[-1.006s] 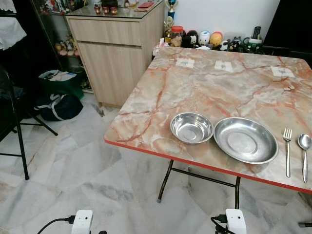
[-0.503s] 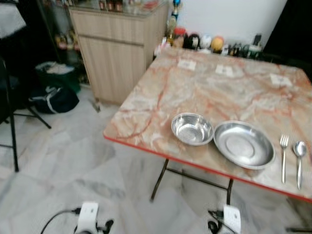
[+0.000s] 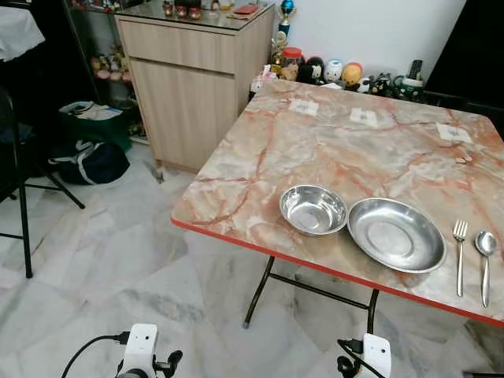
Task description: Setting the table
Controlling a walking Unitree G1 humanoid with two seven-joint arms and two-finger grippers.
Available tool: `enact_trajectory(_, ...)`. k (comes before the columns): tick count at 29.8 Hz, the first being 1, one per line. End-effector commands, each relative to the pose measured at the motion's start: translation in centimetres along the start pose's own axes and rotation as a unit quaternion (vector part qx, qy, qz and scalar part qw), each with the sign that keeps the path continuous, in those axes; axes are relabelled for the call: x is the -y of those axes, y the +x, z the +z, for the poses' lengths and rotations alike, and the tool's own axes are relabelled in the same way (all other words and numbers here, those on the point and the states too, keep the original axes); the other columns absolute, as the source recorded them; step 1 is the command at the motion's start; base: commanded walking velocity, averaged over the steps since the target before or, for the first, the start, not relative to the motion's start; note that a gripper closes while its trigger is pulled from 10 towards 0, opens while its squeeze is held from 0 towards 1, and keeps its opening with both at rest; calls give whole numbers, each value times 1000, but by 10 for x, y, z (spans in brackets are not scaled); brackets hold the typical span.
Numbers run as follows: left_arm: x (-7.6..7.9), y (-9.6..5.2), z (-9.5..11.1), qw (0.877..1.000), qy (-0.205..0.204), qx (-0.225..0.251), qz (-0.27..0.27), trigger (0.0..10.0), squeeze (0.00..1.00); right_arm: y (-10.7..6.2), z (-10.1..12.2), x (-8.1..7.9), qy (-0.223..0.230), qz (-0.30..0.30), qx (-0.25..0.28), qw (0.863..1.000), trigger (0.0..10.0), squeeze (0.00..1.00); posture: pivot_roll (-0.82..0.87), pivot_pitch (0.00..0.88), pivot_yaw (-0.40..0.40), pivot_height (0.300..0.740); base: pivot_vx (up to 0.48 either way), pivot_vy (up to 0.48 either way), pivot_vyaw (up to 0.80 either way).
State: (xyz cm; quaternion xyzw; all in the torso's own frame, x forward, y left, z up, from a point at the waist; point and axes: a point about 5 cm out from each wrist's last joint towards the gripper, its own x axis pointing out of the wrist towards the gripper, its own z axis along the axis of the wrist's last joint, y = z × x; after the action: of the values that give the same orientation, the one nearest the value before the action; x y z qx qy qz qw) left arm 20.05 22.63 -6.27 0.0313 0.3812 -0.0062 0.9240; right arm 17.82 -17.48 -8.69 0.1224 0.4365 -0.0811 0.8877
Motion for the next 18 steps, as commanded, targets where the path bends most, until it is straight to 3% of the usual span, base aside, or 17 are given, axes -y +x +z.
enact_trajectory(1,-3,1,6,1000,24,8,-6,10000,0,0,-1,-4,-2,5,-2,1000,10000,0,185,0,-50,740,0,0,0)
enact_trajectory(5,-6,1,8,999,52,7,-11,10000,0,0,-4,-10,-49,14,-8,999,10000,0,168,0,-28,740,0,0,0)
enact_trajectory(9,-6,1,9,998,56,6,-12,10000,0,0,-5,-11,-58,15,-10,998,10000,0,168,0,-28,740,0,0,0)
enact_trajectory(12,-4,2,11,998,63,13,-14,10000,0,-2,-12,-9,-128,20,-11,991,10000,0,161,0,-26,740,0,0,0)
enact_trajectory(18,-3,1,20,996,69,59,-14,10000,0,-3,-1,-7,-187,45,30,981,10000,0,114,6,-32,740,0,0,0)
